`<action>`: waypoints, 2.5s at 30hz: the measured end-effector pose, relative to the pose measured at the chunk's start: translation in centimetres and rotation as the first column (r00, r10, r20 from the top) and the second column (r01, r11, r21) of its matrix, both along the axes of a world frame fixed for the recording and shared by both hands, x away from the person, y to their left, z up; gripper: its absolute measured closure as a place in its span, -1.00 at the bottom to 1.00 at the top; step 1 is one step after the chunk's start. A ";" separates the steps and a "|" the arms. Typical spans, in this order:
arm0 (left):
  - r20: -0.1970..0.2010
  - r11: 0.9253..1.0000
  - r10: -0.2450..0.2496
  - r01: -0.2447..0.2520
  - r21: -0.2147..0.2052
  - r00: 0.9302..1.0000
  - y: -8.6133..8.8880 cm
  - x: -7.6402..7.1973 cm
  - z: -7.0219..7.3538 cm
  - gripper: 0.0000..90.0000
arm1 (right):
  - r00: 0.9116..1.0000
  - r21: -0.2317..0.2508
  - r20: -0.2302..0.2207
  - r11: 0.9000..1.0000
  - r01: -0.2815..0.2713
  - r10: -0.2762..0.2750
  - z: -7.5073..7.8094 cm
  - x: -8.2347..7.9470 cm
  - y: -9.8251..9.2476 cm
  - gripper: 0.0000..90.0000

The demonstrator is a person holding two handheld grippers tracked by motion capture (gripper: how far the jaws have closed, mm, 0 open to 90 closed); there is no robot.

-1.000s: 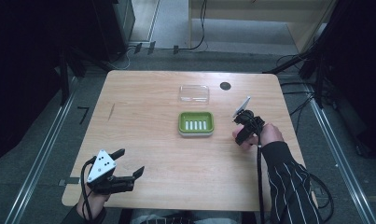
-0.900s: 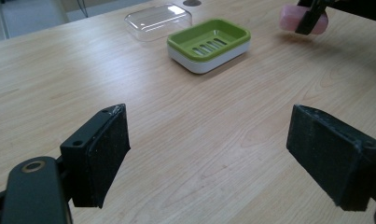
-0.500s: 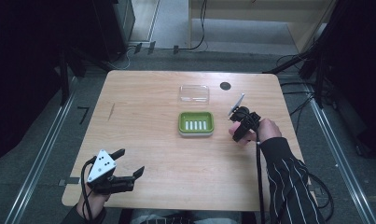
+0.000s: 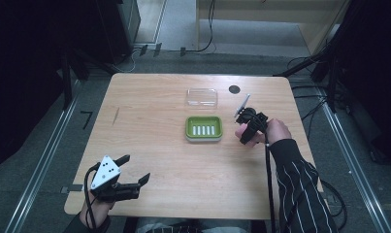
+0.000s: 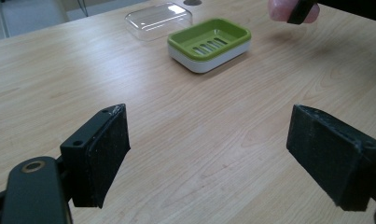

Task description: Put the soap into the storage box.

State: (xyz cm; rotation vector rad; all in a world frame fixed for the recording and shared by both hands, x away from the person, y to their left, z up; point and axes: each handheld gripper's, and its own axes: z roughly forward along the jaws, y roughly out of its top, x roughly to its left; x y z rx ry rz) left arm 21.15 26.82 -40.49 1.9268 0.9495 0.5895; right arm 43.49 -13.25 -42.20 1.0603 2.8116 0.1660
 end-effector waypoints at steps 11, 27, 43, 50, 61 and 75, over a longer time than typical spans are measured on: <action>0.004 1.000 0.003 -0.003 -0.001 1.000 0.0 0.0 0.0 -0.69 | 0.997 -0.008 0.019 0.997 -0.077 0.077 0.5 0.3 1.0 -0.15; 0.003 1.000 0.002 -0.002 0.000 1.000 0.1 -0.1 0.0 -0.69 | 0.984 -0.015 0.051 0.986 -0.168 0.168 1.8 0.8 1.8 -0.15; 0.000 1.000 0.000 0.000 0.001 1.000 0.1 0.0 0.0 -0.69 | 0.969 -0.023 0.075 0.972 -0.233 0.234 2.7 1.3 2.5 -0.15; 0.001 1.000 0.003 -0.003 0.001 1.000 0.1 0.0 0.0 -0.69 | 0.963 -0.022 0.088 0.967 -0.254 0.254 3.0 1.5 2.7 -0.15; 0.000 1.000 0.000 0.000 0.002 1.000 0.1 0.0 0.0 -0.69 | 0.948 -0.018 0.109 0.954 -0.300 0.300 3.6 1.4 3.8 -0.15; -0.001 1.000 0.001 -0.001 0.003 1.000 0.1 0.0 0.0 -0.69 | 0.929 -0.017 0.125 0.937 -0.348 0.348 3.9 1.7 5.2 -0.15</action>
